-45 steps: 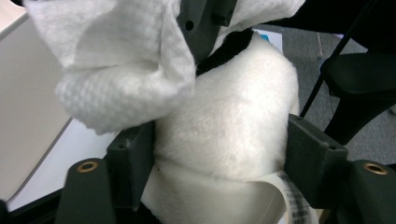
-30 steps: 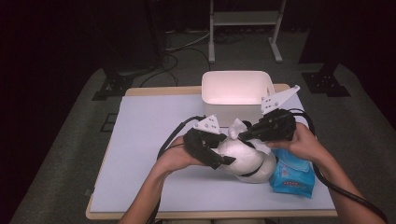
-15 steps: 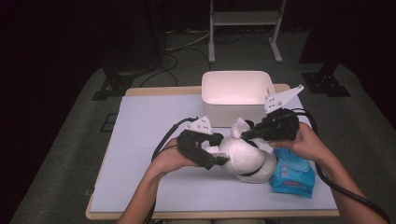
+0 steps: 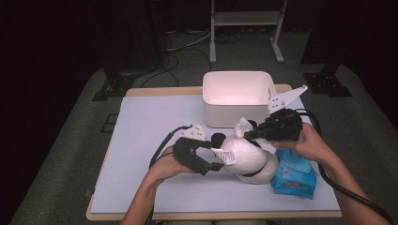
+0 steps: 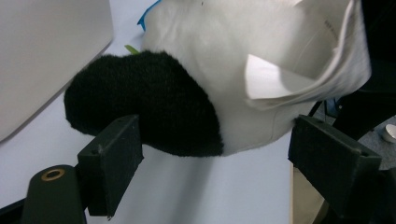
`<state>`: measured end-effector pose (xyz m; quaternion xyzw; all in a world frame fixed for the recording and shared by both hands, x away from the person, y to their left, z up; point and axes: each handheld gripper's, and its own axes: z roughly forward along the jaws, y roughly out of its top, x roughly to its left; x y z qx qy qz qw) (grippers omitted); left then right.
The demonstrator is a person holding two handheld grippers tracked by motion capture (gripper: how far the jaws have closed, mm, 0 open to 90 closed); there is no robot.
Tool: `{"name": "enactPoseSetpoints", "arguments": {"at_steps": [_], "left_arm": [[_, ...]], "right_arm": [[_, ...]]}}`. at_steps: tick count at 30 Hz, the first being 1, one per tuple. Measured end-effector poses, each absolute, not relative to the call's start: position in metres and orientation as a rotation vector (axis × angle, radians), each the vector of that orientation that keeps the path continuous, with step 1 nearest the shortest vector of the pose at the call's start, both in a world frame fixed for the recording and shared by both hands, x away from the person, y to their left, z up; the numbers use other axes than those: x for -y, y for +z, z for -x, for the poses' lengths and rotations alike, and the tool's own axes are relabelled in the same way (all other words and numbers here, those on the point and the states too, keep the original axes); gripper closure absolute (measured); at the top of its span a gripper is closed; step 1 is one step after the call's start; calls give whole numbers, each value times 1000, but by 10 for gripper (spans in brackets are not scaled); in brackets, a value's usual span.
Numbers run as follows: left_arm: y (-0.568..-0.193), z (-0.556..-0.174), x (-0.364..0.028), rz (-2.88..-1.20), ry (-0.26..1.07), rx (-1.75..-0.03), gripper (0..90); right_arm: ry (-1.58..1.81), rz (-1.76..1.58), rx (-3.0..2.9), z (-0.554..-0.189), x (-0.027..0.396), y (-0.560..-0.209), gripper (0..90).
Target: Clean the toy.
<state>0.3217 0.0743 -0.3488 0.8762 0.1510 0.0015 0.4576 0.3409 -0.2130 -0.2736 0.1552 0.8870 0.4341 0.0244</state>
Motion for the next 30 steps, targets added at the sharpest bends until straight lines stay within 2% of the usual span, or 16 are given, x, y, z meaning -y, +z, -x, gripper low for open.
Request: {"name": "enactPoseSetpoints", "arguments": {"at_steps": [7, 18, 20, 25, 30], "left_arm": [[-360, -321, -71, -2189, -28, -374, 163], [-381, -328, -51, -2121, -123, -412, 125], [-380, -329, -53, -2097, -118, -412, 156], [-372, -329, -58, -2065, -83, -416, 298], [-364, -328, -62, -2072, -49, -404, 329]], "right_arm": [[1348, -483, -2737, -340, 217, -273, 869], [1362, -483, -2737, -339, 218, -274, 868], [1361, -486, -2732, -339, 217, -274, 868], [1401, -495, -2728, -339, 217, -273, 868], [1424, -480, -2727, -338, 212, -272, 868]]}}
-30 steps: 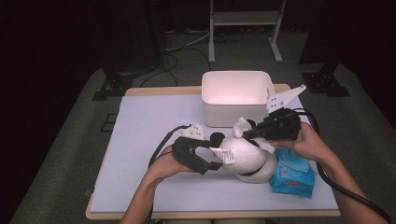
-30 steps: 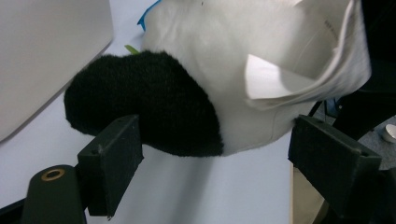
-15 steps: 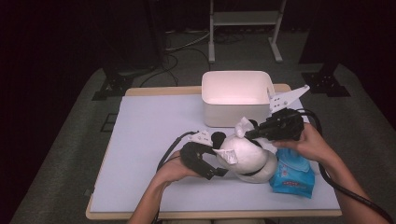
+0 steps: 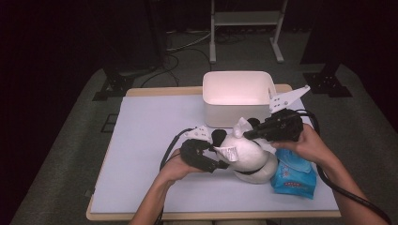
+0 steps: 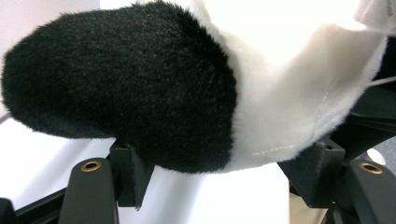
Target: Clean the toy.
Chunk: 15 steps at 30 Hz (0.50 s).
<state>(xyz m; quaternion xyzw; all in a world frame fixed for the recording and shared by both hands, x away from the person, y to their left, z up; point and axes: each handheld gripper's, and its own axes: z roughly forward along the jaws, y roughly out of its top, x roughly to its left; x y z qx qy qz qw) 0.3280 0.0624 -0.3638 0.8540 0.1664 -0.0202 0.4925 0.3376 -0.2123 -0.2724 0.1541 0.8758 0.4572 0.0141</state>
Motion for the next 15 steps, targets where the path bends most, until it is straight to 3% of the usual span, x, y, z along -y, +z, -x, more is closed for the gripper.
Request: {"name": "enactPoseSetpoints", "arguments": {"at_steps": [15], "left_arm": [[-335, -321, -90, -2098, 55, -403, 345]], "right_arm": [[1422, -421, -2718, -337, 194, -267, 868]]}}
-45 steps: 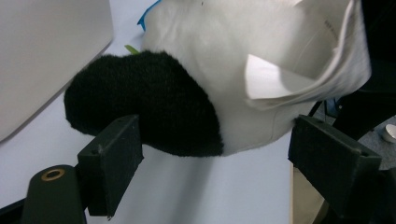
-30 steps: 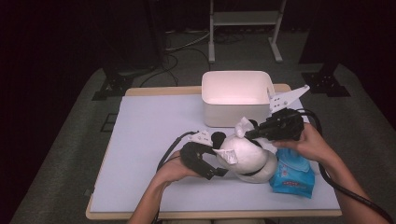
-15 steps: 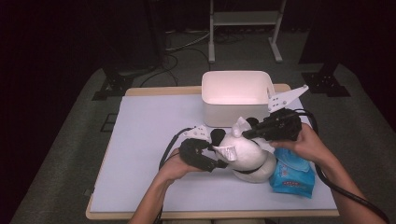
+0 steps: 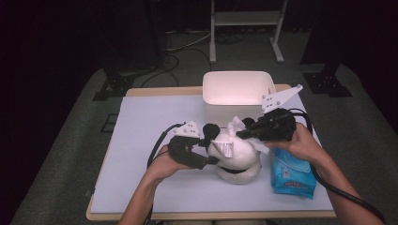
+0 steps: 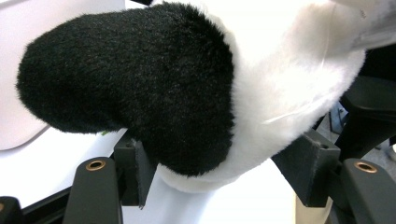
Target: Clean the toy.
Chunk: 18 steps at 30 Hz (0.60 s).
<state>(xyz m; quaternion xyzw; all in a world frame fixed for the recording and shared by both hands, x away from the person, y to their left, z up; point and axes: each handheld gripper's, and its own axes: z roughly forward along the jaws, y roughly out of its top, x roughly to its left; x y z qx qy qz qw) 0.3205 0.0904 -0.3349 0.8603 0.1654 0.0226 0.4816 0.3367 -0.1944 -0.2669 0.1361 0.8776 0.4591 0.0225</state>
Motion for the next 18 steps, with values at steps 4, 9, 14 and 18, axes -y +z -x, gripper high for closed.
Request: {"name": "enactPoseSetpoints", "arguments": {"at_steps": [4, 9, 14, 18], "left_arm": [[-326, -319, -98, -2096, 76, -408, 347], [-321, -317, -103, -2105, 90, -407, 347], [-324, -318, -98, -2099, 81, -392, 346], [-325, -318, -95, -2099, 73, -383, 335]], "right_arm": [[1404, -406, -2722, -338, 189, -265, 868], [1395, -400, -2733, -339, 183, -265, 867], [1406, -386, -2735, -339, 179, -263, 867], [1404, -391, -2740, -338, 180, -263, 867]]}}
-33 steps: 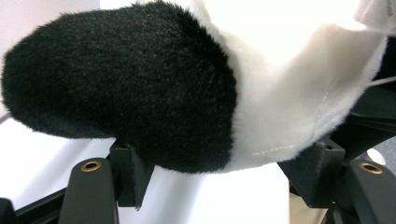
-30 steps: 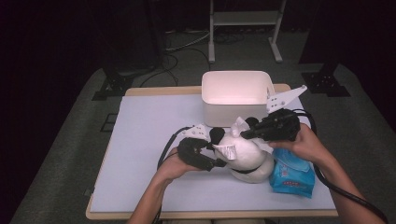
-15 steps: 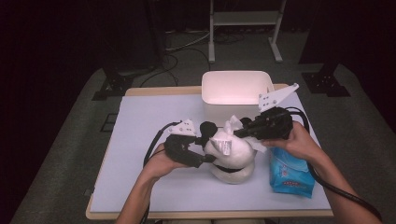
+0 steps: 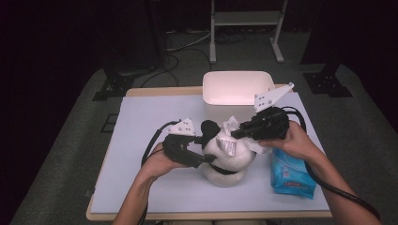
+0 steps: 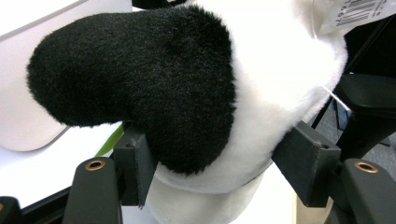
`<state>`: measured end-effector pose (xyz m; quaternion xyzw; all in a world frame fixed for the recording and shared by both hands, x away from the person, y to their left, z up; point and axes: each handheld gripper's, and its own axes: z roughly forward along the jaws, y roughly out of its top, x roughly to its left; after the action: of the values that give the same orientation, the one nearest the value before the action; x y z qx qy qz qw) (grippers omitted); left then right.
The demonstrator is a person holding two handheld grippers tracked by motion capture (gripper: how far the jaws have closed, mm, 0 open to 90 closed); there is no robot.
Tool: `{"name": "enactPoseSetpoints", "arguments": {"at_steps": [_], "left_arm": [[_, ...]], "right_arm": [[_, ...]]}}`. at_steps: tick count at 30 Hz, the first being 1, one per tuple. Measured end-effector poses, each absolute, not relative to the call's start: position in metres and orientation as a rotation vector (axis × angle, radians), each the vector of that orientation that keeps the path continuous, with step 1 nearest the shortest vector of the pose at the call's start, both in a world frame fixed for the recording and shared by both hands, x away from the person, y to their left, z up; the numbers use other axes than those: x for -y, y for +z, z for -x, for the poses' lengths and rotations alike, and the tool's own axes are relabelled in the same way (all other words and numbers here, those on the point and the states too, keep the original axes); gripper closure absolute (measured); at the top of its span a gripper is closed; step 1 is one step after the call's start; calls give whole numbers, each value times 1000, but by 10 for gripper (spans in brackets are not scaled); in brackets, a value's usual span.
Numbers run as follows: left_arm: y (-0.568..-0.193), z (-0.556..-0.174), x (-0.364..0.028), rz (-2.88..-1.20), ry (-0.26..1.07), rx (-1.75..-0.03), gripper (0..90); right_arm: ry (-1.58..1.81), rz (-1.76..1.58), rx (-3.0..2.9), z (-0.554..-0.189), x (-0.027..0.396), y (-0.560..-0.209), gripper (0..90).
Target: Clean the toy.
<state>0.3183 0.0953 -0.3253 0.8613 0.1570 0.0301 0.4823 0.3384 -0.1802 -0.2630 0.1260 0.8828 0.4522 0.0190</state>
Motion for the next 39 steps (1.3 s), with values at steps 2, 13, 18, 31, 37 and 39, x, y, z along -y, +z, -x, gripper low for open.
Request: {"name": "enactPoseSetpoints", "arguments": {"at_steps": [2, 13, 18, 31, 37, 39], "left_arm": [[-328, -319, -94, -2092, 66, -385, 321], [-341, -323, -86, -2113, 1, -381, 191], [-344, -327, -74, -2095, -24, -367, 152], [-337, -316, -59, -2102, 10, -237, 368], [-334, -315, -61, -2103, 29, -245, 391], [-333, -315, -61, -2102, 30, -246, 396]], "right_arm": [[1398, -393, -2746, -339, 182, -265, 867], [1405, -458, -2749, -336, 208, -274, 867], [1422, -478, -2752, -334, 214, -277, 867], [1439, -429, -2749, -332, 201, -265, 868], [1429, -384, -2755, -332, 189, -260, 867], [1444, -392, -2755, -332, 192, -260, 867]]}}
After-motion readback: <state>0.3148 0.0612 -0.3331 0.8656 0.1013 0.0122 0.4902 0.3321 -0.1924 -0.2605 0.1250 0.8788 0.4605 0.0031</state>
